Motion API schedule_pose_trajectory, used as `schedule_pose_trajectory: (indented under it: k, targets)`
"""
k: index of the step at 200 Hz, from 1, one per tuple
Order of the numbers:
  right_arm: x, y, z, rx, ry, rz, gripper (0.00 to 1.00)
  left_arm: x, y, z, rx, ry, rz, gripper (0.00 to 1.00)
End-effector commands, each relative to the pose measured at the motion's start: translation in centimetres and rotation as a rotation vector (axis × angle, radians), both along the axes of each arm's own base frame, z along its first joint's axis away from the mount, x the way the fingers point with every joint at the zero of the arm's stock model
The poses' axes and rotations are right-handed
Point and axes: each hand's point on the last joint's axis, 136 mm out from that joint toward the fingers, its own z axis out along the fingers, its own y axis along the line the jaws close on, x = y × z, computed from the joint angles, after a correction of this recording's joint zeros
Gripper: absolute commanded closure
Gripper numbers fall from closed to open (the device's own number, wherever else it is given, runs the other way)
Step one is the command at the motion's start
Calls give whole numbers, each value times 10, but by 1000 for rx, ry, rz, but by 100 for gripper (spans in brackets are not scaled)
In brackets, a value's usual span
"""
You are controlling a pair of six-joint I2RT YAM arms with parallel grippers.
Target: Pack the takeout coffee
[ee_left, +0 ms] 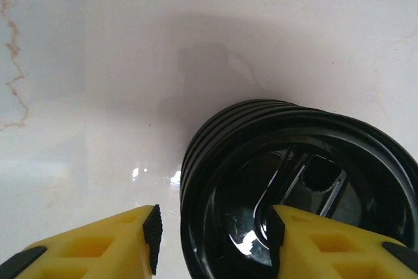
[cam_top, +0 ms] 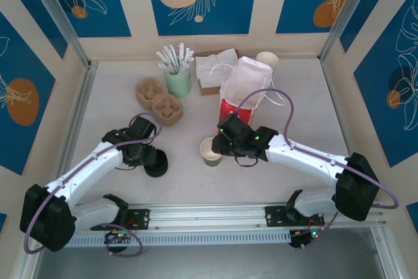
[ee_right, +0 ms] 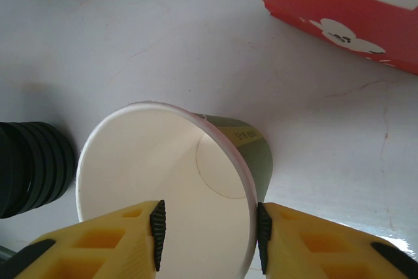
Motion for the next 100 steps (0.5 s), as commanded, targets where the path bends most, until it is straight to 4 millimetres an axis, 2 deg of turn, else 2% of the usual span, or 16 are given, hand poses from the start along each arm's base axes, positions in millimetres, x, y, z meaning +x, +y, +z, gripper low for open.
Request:
schedule_pose_trajectory:
  k: [1, 41, 100]
  targets:
    - [-1, 10, 5, 33, 7, 3, 56, 0, 4, 8, 28, -8, 14, 52]
    - [-1, 15, 10, 45, 2, 13, 53, -1, 1, 3, 22, 8, 9, 55]
    - [0, 8, 20, 41, -13, 3, 51, 1, -1, -1, 24, 11, -1, 63]
